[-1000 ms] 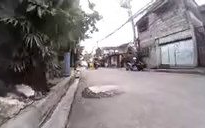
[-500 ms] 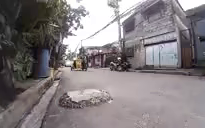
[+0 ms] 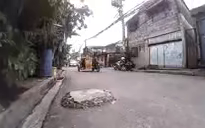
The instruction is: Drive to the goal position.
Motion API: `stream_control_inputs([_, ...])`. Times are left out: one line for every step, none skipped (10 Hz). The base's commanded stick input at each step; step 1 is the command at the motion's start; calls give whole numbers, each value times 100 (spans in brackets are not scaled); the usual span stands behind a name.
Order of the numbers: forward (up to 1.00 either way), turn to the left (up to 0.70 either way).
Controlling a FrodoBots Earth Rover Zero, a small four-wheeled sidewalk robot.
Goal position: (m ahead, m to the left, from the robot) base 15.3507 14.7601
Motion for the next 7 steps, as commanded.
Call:
stream_control_inputs([0,0])
stream_control_inputs([0,0])
stream_control_inputs([0,0])
stream_control_inputs([0,0])
stream_control_inputs([0,0])
stream_control_inputs([0,0])
stream_control_inputs([0,45])
